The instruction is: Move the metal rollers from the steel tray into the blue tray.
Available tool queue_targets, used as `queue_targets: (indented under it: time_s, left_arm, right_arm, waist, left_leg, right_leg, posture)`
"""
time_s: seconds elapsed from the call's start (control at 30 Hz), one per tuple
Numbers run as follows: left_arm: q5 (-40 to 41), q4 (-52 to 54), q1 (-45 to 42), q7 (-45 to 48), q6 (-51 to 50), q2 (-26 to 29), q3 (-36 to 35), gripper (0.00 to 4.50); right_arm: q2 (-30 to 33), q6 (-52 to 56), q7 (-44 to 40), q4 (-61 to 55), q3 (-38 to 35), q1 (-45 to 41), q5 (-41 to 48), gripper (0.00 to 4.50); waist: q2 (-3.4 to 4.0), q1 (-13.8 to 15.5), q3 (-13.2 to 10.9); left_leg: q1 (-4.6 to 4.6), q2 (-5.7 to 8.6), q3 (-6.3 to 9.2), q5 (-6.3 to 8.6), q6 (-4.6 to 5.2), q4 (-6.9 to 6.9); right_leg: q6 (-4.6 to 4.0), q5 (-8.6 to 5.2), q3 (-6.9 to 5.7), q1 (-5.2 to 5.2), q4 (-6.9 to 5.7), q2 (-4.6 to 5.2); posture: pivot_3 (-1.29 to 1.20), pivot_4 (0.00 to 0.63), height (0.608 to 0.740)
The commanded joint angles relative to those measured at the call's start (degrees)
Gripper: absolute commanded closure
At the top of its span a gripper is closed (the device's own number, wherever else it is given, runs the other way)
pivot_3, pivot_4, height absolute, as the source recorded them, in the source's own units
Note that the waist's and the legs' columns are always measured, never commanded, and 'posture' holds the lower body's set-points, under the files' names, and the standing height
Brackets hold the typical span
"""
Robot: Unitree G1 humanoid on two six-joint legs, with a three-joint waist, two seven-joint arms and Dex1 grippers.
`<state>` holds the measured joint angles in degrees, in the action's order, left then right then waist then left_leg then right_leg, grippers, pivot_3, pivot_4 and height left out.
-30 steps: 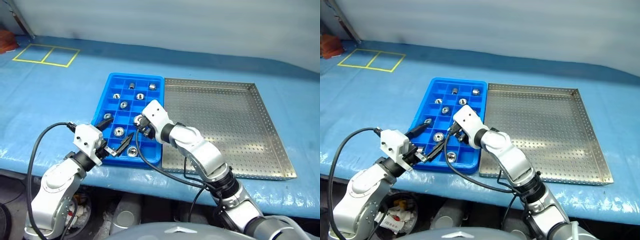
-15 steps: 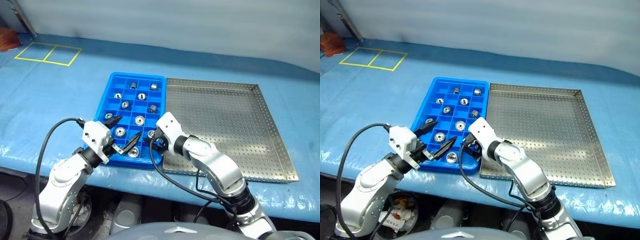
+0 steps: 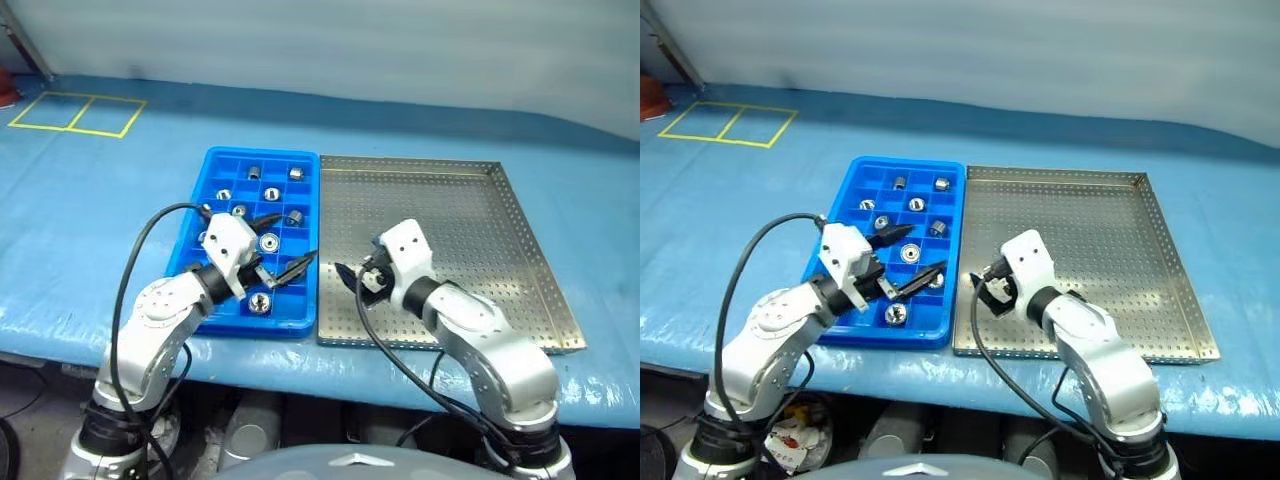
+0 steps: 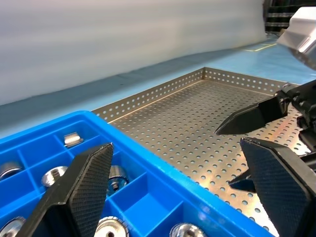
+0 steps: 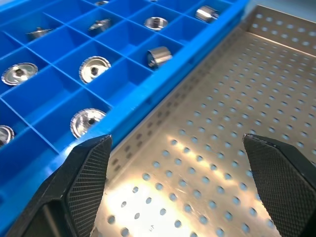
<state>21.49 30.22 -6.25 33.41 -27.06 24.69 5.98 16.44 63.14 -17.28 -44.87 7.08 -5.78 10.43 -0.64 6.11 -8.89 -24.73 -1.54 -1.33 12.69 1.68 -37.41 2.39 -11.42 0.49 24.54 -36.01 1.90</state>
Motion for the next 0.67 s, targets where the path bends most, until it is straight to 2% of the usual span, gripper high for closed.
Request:
queue_targets:
  time_s: [0.03,0.3,0.67]
  left_arm:
    - [1.3,-0.2,-2.3,2.5,0.8,-1.2,2.8,0.00]
    - [0.6,-2.9,-3.6,4.9,1.1,-2.1,4.6,0.00]
    - [-0.4,-3.4,-3.8,5.3,1.0,-1.8,4.7,0.00]
  right_arm:
    - [1.1,1.2,0.9,-7.4,-3.6,3.0,0.8,0.02]
    - [2.4,2.7,2.4,-12.2,-4.8,7.5,1.8,0.02]
    - [2.5,2.4,3.8,-11.7,-4.6,8.0,2.3,0.02]
  waist:
    - [0.00,-0.9,0.0]
    - [0.01,-4.4,0.0]
    - [0.00,-5.0,0.0]
  left_leg:
    - [-0.02,0.00,0.01,0.00,0.00,0.00]
    - [0.10,-0.03,0.07,0.00,0.00,-0.10]
    - [0.08,-0.09,0.07,0.00,0.00,-0.35]
  right_leg:
    - [0.00,0.00,0.00,0.01,0.00,0.00]
    - [-0.01,0.01,0.19,-0.02,-0.10,-0.27]
    - [0.03,0.04,0.31,-0.03,-0.29,-0.25]
  posture:
    - [0.12,0.150,0.740]
    - [0.06,0.150,0.740]
    - [0.07,0.150,0.740]
